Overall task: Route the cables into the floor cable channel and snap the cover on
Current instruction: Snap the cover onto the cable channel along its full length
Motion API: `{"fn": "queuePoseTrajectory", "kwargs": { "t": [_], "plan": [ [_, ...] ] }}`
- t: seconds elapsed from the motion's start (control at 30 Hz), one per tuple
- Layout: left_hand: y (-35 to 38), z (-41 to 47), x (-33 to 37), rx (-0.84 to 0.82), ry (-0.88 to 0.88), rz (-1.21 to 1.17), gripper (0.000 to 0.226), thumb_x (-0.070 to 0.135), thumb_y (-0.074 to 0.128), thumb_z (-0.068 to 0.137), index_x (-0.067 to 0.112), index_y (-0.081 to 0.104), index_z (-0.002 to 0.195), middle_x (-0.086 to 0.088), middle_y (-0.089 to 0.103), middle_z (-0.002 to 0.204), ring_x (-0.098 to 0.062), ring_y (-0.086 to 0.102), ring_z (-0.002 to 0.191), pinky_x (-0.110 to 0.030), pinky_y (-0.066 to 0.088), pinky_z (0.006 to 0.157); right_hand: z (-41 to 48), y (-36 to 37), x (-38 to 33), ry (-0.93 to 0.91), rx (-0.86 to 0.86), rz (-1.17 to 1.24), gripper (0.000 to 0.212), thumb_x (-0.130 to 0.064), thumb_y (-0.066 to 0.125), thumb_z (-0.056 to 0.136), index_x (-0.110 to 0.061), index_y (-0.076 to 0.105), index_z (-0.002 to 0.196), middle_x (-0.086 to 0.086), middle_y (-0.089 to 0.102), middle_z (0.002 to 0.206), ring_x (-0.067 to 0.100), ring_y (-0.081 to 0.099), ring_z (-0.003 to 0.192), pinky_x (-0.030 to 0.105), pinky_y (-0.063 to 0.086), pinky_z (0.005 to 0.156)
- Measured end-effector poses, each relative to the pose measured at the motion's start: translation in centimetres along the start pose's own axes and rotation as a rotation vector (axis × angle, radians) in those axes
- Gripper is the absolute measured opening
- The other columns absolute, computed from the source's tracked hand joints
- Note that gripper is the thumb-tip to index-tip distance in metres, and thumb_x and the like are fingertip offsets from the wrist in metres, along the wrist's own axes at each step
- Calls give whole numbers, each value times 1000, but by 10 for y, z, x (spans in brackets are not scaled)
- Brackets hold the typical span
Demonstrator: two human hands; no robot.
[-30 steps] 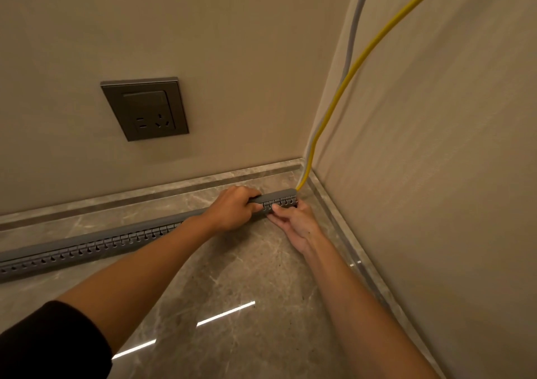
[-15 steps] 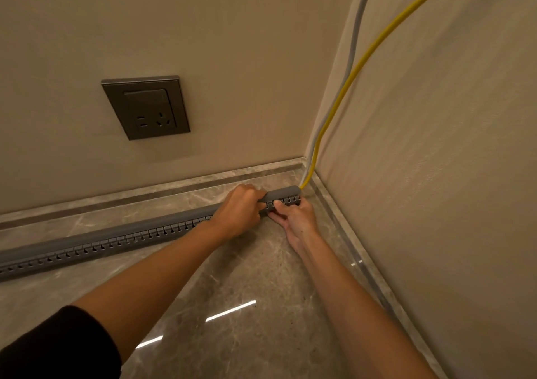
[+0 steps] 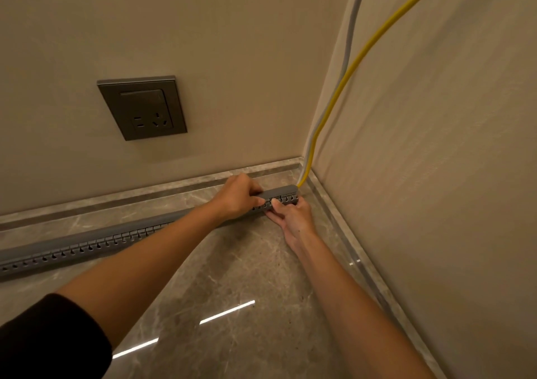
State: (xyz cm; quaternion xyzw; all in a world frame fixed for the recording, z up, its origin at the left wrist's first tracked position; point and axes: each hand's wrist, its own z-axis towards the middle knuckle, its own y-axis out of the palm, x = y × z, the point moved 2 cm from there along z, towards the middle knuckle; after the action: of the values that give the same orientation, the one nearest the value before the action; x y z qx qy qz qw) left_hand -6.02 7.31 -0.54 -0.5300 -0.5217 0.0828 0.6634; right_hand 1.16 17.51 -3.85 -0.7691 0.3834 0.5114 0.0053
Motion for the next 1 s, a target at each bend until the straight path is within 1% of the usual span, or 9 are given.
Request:
{"fn": "queuePoseTrajectory", "kwargs": {
  "t": [0.13, 0.27, 0.4, 0.57, 0.67, 0.77, 0.87, 0.93, 1.0],
  "plan": [
    [6, -6, -2, 41, 66, 86, 20, 13, 57, 88, 4, 68, 102, -20, 69, 96, -30, 60, 90, -34, 45, 77, 0, 2, 0, -3, 31, -9, 45, 15, 47, 87, 6, 38, 130, 30, 49, 133, 38, 52, 120, 41, 46, 90],
    [15, -15, -1, 137, 146, 201, 31, 14, 50, 93, 0, 58, 120, -20, 58, 111, -33, 54, 104, -34, 43, 86, 1, 3, 1, -20, 44, -7, 46, 16, 47, 87, 6, 38, 131, 30, 50, 131, 30, 54, 102, 41, 47, 89],
    [21, -21, -3, 258, 273, 236, 26, 8, 58, 87, -6, 65, 107, -28, 64, 93, -40, 60, 87, -37, 50, 74, 3, 4, 2, -28, 61, -15, 47, 16, 47, 87, 5, 39, 131, 29, 52, 131, 28, 54, 100, 40, 48, 87],
    [25, -18, 1, 305, 171, 226, 31, 15, 53, 91, 2, 61, 118, -22, 63, 107, -35, 56, 100, -37, 46, 81, 4, 3, 1, -27, 49, -19, 47, 16, 47, 87, 6, 38, 132, 28, 54, 126, 28, 54, 99, 39, 48, 85],
    [25, -18, 0, 297, 212, 275, 26, 12, 58, 86, -2, 67, 106, -25, 67, 90, -39, 62, 83, -38, 51, 69, 5, 3, 1, -29, 33, -12, 47, 16, 48, 86, 7, 38, 132, 21, 55, 112, 29, 54, 99, 40, 48, 86],
    [27, -18, -1, 247, 241, 448, 27, 17, 55, 78, -2, 72, 86, -17, 67, 67, -32, 64, 56, -28, 52, 48, 5, 2, 1, -31, 33, -23, 46, 16, 48, 86, 7, 40, 131, 22, 55, 112, 29, 55, 99, 38, 52, 79],
    [29, -19, -3, 222, 328, 626, 38, 25, 47, 76, -3, 71, 89, -12, 70, 68, -23, 67, 56, -22, 53, 49, 6, 2, 2, -29, 32, -25, 45, 16, 48, 86, 8, 41, 130, 18, 54, 109, 29, 55, 98, 38, 52, 79],
    [28, -21, -6, 203, 380, 730, 39, 24, 56, 69, -4, 70, 92, -11, 72, 72, -21, 69, 59, -21, 55, 52, 7, 2, 1, -31, 35, -39, 44, 16, 49, 86, 8, 42, 129, 17, 54, 108, 28, 54, 98, 38, 49, 84],
    [29, -19, -7, 182, 431, 810, 40, 12, 73, 58, -7, 69, 93, -12, 72, 70, -23, 69, 57, -22, 56, 50, 8, 2, 1, -29, 32, -41, 44, 17, 49, 86, 7, 43, 128, 17, 54, 107, 28, 54, 98, 37, 48, 85]
  ]
}}
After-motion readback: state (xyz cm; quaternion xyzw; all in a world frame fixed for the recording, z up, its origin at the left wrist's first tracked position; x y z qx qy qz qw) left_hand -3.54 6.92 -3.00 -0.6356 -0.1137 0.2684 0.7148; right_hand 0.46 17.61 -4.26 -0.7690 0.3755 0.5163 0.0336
